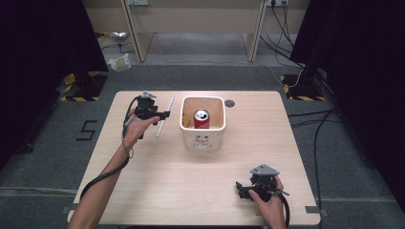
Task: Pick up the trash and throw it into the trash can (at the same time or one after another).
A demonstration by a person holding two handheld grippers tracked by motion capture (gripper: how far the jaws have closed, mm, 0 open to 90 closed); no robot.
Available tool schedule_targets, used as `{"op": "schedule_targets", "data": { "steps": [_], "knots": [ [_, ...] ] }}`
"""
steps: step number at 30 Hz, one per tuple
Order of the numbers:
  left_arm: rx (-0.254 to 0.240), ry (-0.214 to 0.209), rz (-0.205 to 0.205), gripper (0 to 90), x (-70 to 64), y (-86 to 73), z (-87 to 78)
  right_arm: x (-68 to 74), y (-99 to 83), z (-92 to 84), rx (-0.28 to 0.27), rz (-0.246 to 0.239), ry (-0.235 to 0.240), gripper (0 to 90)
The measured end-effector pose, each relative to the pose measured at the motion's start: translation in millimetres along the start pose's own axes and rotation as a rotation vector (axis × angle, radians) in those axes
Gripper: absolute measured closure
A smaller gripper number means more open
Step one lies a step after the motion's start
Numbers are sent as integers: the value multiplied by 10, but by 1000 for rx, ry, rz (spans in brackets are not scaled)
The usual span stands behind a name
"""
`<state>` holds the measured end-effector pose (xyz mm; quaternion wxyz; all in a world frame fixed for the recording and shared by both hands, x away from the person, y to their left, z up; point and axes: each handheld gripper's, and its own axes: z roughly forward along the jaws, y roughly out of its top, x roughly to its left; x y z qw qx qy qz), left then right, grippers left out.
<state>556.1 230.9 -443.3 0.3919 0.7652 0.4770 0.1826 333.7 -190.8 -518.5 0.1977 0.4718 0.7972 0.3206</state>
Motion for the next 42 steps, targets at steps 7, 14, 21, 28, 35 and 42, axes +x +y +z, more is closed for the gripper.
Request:
{"op": "schedule_targets", "data": {
  "steps": [7,14,21,28,35,42],
  "knots": [
    [35,21,-11,378,20,-76,170,0,0,0,0,0,0,2],
    [70,59,-19,408,47,-150,316,2,0,1,-1,0,-1,4],
    [95,75,-24,452,76,-234,405,3,0,1,-2,-2,0,5],
    [122,84,-40,511,143,-318,459,3,0,1,-2,-2,0,4],
    [139,78,-39,594,165,-368,488,5,-1,1,-2,0,1,4],
    [136,89,-17,712,165,-389,496,5,0,0,-1,0,0,4]
  ]
}}
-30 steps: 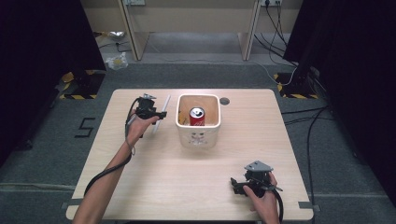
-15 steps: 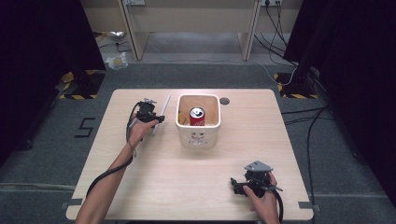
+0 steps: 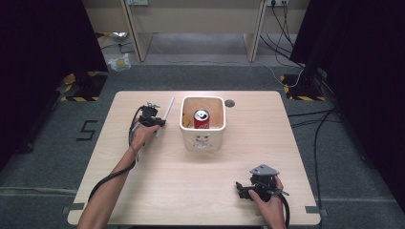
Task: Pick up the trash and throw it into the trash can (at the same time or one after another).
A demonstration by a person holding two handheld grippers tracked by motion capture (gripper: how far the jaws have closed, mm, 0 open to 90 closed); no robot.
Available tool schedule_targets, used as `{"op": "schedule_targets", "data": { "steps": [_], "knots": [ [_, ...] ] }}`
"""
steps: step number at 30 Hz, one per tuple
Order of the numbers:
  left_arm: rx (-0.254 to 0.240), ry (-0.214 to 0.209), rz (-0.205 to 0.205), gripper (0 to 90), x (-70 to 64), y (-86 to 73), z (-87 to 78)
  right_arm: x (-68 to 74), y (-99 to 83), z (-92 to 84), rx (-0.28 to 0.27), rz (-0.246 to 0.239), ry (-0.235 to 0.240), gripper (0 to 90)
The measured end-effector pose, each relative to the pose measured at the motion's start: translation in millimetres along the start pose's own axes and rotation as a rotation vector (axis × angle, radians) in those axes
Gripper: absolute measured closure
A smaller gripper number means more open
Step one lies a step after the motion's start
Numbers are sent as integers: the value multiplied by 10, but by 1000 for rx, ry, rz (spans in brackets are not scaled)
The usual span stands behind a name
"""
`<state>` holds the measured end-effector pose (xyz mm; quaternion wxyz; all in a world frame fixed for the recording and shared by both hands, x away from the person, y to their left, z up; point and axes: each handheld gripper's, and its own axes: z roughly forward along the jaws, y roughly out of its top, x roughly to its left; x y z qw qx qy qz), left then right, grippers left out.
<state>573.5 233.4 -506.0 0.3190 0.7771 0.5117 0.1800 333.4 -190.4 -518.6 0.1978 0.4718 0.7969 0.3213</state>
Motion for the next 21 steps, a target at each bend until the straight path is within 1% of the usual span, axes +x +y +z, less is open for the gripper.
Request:
{"op": "schedule_targets", "data": {
  "steps": [3,4,7,9,12,21],
  "knots": [
    [-4,7,15,770,-11,-7,0,-2,0,-1,1,-2,0,5],
    [-3,7,25,779,-17,-7,-2,-2,1,-1,1,-3,0,4],
    [1,0,33,787,-25,-6,-8,0,0,-1,2,0,0,4],
    [2,-5,29,789,-17,-8,-13,0,0,0,0,0,0,4],
    [-10,-11,16,790,13,-6,-45,0,0,0,0,0,0,5],
    [-53,-44,-11,790,114,75,-251,-2,0,-1,0,-3,0,4]
  ]
}}
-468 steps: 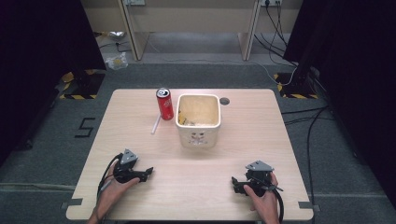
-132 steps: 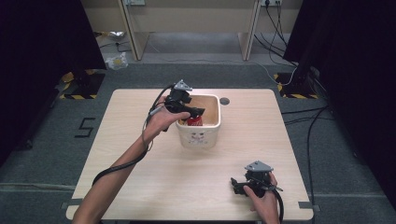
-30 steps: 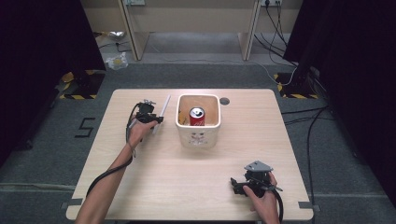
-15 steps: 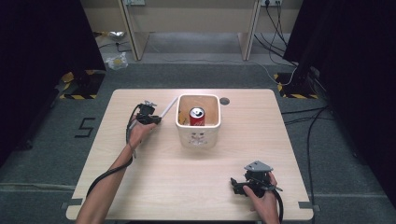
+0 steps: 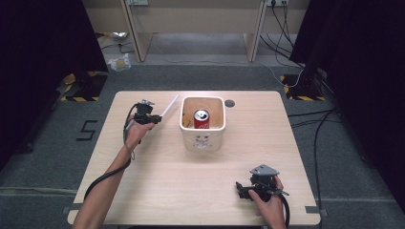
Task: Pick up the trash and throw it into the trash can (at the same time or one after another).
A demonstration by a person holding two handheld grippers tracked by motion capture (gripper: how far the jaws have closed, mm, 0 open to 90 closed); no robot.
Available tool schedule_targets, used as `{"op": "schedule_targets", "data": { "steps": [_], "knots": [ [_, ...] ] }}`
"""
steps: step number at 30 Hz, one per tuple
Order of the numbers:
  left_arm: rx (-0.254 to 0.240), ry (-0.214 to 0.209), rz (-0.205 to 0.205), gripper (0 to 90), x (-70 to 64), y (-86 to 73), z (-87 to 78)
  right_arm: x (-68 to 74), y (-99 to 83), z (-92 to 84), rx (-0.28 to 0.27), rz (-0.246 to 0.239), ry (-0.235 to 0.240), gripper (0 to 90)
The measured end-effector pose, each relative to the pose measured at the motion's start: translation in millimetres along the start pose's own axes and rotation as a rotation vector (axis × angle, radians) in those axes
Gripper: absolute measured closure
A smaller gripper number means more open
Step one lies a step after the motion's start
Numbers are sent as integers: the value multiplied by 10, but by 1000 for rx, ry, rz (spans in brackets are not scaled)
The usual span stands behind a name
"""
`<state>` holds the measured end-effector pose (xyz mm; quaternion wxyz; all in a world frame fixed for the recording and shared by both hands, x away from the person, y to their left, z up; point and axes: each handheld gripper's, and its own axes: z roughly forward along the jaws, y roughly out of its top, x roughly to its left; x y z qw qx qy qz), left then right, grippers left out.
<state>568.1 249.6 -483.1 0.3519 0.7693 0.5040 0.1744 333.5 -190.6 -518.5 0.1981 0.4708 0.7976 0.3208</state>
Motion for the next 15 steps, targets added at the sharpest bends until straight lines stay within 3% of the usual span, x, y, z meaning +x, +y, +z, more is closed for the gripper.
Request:
{"op": "schedule_targets", "data": {
  "steps": [5,15],
  "knots": [
    [-39,-37,-2,790,-19,83,-155,0,0,1,-1,0,0,5],
    [-115,-102,41,791,-163,317,-527,0,0,1,-2,0,-1,5]
  ]
}}
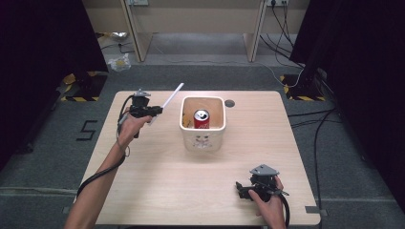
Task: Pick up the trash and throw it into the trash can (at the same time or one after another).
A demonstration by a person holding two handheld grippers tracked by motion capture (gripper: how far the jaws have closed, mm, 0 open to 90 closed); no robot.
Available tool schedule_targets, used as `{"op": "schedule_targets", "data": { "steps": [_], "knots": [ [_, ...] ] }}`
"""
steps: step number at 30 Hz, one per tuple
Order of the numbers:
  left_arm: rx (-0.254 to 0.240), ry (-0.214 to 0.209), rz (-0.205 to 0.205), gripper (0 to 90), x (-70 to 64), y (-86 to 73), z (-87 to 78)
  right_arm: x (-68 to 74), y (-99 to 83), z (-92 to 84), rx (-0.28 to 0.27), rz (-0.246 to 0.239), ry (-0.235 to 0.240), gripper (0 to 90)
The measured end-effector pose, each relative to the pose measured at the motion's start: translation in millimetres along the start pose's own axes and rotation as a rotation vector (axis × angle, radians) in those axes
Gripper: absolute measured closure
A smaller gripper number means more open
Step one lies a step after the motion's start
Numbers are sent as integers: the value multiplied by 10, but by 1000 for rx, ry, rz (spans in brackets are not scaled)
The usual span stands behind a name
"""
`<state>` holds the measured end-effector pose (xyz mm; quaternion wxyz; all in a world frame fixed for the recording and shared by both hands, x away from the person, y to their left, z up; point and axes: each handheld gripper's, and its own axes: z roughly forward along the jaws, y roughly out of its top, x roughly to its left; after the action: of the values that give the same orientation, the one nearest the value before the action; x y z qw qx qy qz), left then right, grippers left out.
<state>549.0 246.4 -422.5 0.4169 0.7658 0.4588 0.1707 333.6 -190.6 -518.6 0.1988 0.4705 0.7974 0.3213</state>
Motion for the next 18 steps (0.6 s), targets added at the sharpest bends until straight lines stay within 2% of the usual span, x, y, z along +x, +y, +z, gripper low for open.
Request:
{"op": "schedule_targets", "data": {
  "steps": [10,18],
  "knots": [
    [-53,-53,65,790,-210,275,-282,3,2,2,0,-1,0,3],
    [-77,-83,103,790,-371,437,-395,4,3,3,1,-1,1,2]
  ]
}}
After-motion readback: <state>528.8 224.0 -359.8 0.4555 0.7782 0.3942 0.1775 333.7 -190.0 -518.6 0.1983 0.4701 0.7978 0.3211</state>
